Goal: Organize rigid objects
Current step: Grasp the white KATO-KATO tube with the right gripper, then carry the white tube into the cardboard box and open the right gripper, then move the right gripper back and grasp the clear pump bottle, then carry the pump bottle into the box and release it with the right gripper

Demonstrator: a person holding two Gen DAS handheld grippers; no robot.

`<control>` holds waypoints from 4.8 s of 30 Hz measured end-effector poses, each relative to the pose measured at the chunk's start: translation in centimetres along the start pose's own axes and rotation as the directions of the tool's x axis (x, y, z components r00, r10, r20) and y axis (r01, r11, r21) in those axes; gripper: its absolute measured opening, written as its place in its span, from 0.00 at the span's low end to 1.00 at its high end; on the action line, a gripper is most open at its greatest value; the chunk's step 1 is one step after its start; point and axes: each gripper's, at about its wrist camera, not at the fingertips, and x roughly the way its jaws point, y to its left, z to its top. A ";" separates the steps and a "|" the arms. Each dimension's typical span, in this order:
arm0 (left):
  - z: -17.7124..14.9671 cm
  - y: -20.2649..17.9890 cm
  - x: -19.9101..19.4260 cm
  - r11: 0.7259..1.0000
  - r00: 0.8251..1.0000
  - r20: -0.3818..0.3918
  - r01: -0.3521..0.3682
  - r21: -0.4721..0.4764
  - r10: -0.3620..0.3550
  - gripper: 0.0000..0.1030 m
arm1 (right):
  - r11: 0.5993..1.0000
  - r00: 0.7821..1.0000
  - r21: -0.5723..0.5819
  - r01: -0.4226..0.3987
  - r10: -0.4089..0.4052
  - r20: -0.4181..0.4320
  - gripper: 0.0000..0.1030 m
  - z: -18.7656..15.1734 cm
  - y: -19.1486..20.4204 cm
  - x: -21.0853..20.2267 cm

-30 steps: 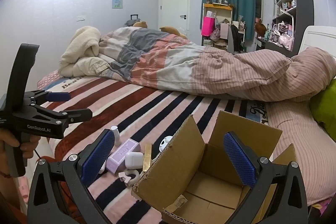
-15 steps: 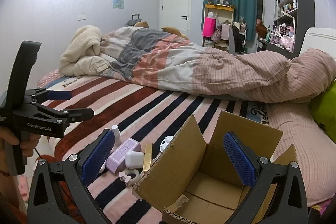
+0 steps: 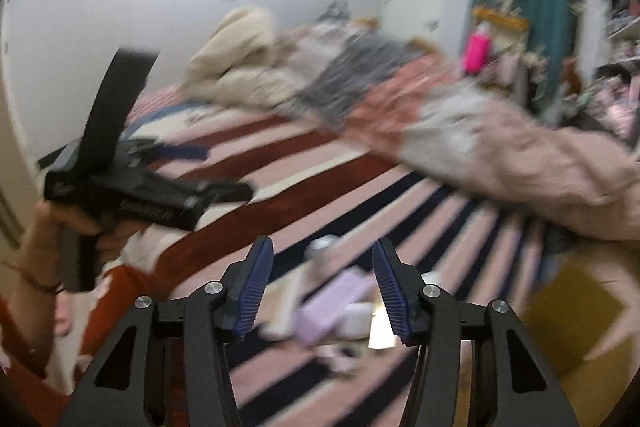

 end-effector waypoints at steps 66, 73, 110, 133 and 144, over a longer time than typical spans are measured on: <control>9.0 -30.9 4.7 0.747 0.754 -0.374 0.634 0.201 -0.540 0.36 | 0.935 0.994 0.338 0.106 -0.114 0.003 0.30 -6.0 -16.1 -9.3; 8.2 -33.4 7.7 0.739 0.724 -0.484 0.641 0.210 -0.491 0.36 | 0.915 0.977 0.387 0.112 -0.030 -0.211 0.30 -7.1 -20.4 -7.0; 2.3 2.0 3.0 0.983 0.967 -0.184 0.184 0.023 -0.176 0.71 | 0.978 0.931 0.193 -0.080 0.143 -0.337 0.44 -1.4 -2.4 18.5; 2.3 3.4 1.0 0.959 0.945 -0.170 0.282 -0.008 -0.280 0.71 | 0.998 0.964 0.068 -0.019 0.037 -0.263 0.19 0.3 1.1 19.2; 7.5 -7.7 -1.2 0.847 0.848 -0.126 0.526 0.081 -0.514 0.40 | 0.993 0.994 0.066 -0.097 0.100 -0.035 0.19 3.7 -0.8 5.0</control>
